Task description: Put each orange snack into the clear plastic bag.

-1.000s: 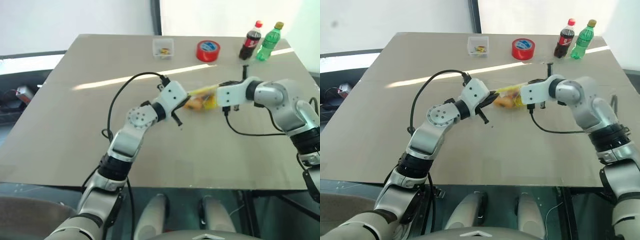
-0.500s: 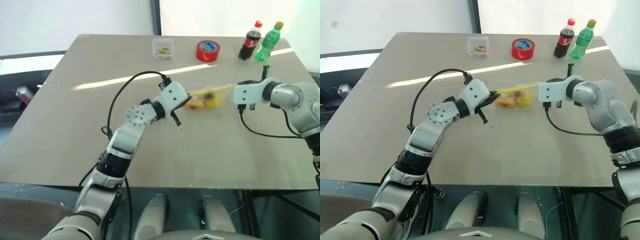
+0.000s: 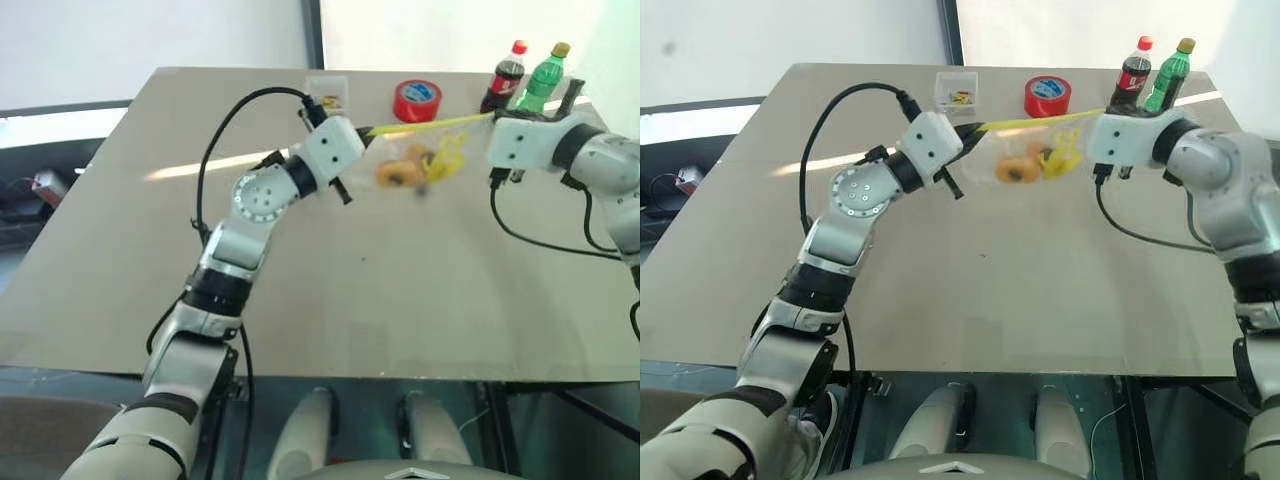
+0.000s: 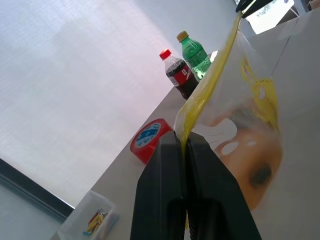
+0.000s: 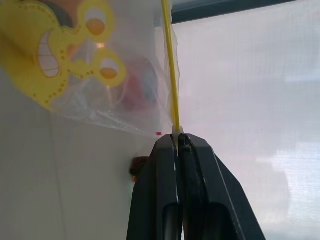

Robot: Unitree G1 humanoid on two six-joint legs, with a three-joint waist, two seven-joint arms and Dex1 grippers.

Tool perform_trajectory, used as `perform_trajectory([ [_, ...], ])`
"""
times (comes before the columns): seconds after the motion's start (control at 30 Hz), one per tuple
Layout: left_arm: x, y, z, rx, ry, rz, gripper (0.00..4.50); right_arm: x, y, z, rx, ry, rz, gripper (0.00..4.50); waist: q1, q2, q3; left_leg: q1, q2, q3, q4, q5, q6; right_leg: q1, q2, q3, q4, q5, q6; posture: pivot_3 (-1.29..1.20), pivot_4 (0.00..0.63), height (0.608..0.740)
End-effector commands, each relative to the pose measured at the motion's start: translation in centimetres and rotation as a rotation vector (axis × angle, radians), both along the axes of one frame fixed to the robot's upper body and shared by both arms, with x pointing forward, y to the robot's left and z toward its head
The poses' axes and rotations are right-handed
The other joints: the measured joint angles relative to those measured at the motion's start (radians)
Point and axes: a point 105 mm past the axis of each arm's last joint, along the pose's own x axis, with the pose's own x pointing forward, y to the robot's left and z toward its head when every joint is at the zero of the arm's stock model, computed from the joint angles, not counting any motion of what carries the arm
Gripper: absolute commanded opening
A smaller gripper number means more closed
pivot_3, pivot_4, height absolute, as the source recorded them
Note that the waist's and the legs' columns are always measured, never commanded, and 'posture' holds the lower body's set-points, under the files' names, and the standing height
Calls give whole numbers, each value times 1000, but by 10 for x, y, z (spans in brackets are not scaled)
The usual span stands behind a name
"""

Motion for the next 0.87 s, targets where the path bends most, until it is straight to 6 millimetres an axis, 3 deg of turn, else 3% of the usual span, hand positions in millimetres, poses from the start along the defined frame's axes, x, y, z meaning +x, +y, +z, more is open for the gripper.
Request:
perform_trajectory([
  [0.03,-24,14,-41,57,134,1,0,-32,-31,-25,48,164,-125,82,1,0,-1,-1,0,0,0,0,1,-1,0,0,0,0,0,0,150,740],
  [0.1,-45,16,-71,45,286,-20,0,-56,-34,-56,56,311,-142,82,2,1,-1,0,3,-2,0,-2,2,1,0,0,-1,0,0,0,150,740],
  [0.13,-51,18,-77,25,332,-22,0,-64,-35,-63,68,349,-152,82,2,1,-1,-1,3,-2,0,-2,3,0,0,0,-1,0,0,0,150,740],
  [0.17,-58,21,-88,33,373,-7,311,-74,-36,-75,77,401,-164,336,1,1,0,-1,3,-2,1,-2,3,0,0,0,0,0,0,0,150,740],
  [0.27,-70,30,-109,38,461,41,1342,-91,-43,-95,113,494,-202,1354,3,1,-1,1,3,-2,3,-2,3,2,0,0,1,0,1,0,150,740],
  [0.4,-74,47,-114,-91,546,132,3060,-107,-54,-112,267,599,-242,3110,2,1,-1,8,8,-2,6,-2,3,9,3,-1,0,1,3,0,150,740],
  [0.43,-76,51,-114,-113,564,145,3108,-110,-56,-114,322,615,-248,3635,2,1,-1,10,9,-2,6,-2,3,11,4,-1,0,0,3,0,150,740],
  [0.67,-109,74,-98,-246,716,84,3108,-117,-64,-100,770,664,-133,3635,1,1,-1,8,9,-2,6,-2,3,11,4,-1,-2,4,0,0,150,740],
  [0.77,-116,84,-90,-238,727,91,3108,-126,-64,-99,825,775,-99,3635,5,1,-1,8,9,-2,6,-2,3,11,3,-1,-2,3,0,0,150,740],
  [0.87,-118,98,-80,-266,727,124,3108,-122,-62,-83,868,784,-57,3635,6,1,-1,7,9,-3,6,-2,3,11,3,-2,-3,3,-1,0,150,740],
])
